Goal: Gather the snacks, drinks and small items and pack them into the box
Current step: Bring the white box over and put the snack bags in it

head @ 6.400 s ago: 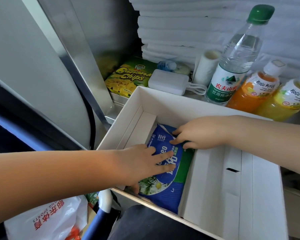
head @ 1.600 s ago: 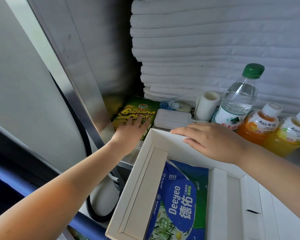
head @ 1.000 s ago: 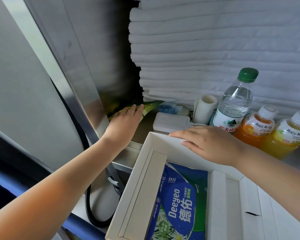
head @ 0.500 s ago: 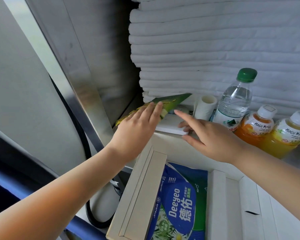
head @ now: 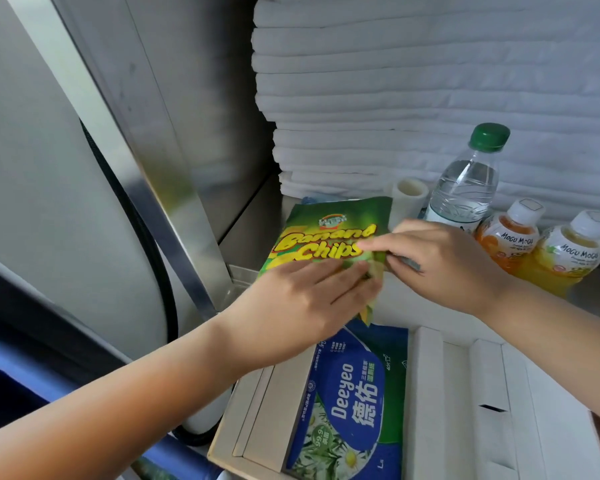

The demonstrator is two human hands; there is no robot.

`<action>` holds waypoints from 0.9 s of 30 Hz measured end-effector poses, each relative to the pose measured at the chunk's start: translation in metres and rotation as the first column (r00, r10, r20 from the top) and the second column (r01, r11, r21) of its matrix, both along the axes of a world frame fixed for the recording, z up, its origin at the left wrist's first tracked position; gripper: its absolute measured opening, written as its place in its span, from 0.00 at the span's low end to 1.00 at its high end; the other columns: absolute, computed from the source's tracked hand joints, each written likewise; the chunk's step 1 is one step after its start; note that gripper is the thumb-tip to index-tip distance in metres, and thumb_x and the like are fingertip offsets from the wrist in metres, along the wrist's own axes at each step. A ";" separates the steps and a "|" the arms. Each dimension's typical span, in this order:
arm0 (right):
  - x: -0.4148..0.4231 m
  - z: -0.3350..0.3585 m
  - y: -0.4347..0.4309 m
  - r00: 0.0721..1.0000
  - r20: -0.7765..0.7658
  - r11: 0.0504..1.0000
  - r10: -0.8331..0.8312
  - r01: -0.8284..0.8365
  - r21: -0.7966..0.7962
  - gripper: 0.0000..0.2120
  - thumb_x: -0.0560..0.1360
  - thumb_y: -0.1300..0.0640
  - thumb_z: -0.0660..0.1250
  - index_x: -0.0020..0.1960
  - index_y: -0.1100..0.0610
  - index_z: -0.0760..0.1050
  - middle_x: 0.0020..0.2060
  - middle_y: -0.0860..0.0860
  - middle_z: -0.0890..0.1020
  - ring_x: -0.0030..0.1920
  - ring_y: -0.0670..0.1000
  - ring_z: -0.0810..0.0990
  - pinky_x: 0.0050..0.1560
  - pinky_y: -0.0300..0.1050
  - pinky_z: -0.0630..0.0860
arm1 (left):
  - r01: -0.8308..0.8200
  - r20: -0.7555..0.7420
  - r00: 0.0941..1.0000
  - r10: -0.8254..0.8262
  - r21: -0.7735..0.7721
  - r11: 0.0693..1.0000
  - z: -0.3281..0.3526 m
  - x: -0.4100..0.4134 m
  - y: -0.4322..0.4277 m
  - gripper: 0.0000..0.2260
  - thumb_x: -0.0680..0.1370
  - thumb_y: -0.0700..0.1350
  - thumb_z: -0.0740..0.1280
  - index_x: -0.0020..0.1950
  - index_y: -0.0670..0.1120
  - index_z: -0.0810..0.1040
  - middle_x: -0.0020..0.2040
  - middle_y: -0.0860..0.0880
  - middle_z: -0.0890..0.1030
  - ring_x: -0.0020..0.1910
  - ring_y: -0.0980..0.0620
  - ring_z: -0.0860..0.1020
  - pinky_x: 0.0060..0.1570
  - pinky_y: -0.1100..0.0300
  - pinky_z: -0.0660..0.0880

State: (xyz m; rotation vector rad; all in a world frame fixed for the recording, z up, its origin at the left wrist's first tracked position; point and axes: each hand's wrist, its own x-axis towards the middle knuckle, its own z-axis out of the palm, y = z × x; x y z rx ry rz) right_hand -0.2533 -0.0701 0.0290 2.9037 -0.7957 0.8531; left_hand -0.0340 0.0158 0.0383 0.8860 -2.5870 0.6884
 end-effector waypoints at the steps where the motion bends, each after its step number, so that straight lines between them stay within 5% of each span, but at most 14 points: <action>1: -0.004 0.001 0.001 0.999 -0.025 1.000 0.022 -0.022 -0.021 0.14 0.73 0.64 0.66 0.57 0.55 0.81 0.35 0.52 0.78 0.35 0.51 0.77 0.32 0.43 0.74 | 0.030 0.001 1.000 -0.030 0.020 0.999 -0.001 -0.002 0.003 0.13 0.78 0.43 0.64 0.61 0.44 0.79 0.59 0.46 0.80 0.55 0.49 0.80 0.45 0.55 0.79; 5: -0.020 0.003 0.003 0.982 -0.171 0.978 0.085 -0.115 -0.174 0.11 0.76 0.61 0.66 0.57 0.57 0.81 0.34 0.51 0.80 0.36 0.54 0.76 0.34 0.47 0.74 | 0.050 0.003 0.999 -0.052 0.225 0.973 0.001 -0.001 0.005 0.23 0.79 0.58 0.60 0.69 0.47 0.71 0.67 0.48 0.74 0.64 0.49 0.74 0.58 0.51 0.73; 8: -0.029 0.007 0.010 0.976 -0.200 0.954 0.082 -0.135 -0.268 0.10 0.79 0.59 0.63 0.54 0.57 0.82 0.34 0.52 0.78 0.34 0.53 0.73 0.31 0.47 0.72 | -0.083 0.023 0.996 0.081 0.426 0.901 0.003 0.012 0.000 0.35 0.75 0.68 0.55 0.77 0.52 0.54 0.77 0.49 0.56 0.75 0.48 0.56 0.69 0.45 0.61; 11: -0.034 0.003 0.023 0.947 -0.288 0.925 0.146 -0.234 -0.300 0.11 0.79 0.60 0.62 0.56 0.58 0.81 0.35 0.52 0.78 0.34 0.53 0.75 0.33 0.46 0.73 | -0.246 0.211 0.964 0.161 0.482 0.841 -0.005 0.021 -0.002 0.43 0.70 0.74 0.53 0.75 0.58 0.36 0.77 0.53 0.37 0.75 0.51 0.38 0.73 0.45 0.47; 13: -0.038 -0.001 0.031 0.929 -0.325 0.915 0.177 -0.277 -0.295 0.11 0.78 0.61 0.63 0.58 0.59 0.80 0.36 0.52 0.78 0.35 0.53 0.76 0.34 0.45 0.74 | -0.219 0.270 0.957 0.105 0.439 0.872 -0.010 0.021 0.002 0.42 0.72 0.70 0.57 0.76 0.57 0.37 0.77 0.50 0.39 0.76 0.47 0.40 0.72 0.42 0.48; 17: -0.044 0.000 0.041 0.926 -0.311 0.938 0.214 -0.284 -0.200 0.10 0.78 0.60 0.65 0.56 0.59 0.82 0.36 0.52 0.79 0.34 0.52 0.76 0.32 0.44 0.73 | -0.122 0.248 0.968 0.035 0.343 0.931 -0.008 0.014 0.011 0.37 0.72 0.63 0.62 0.77 0.53 0.51 0.76 0.44 0.58 0.73 0.41 0.60 0.66 0.38 0.63; 27: -0.050 0.006 0.055 0.914 -0.318 0.952 0.250 -0.173 0.251 0.10 0.73 0.52 0.69 0.53 0.51 0.83 0.35 0.47 0.77 0.37 0.43 0.69 0.35 0.36 0.66 | -0.132 0.332 0.942 0.053 0.221 0.966 -0.021 -0.005 0.032 0.39 0.67 0.65 0.68 0.74 0.53 0.62 0.72 0.40 0.65 0.68 0.36 0.67 0.60 0.39 0.70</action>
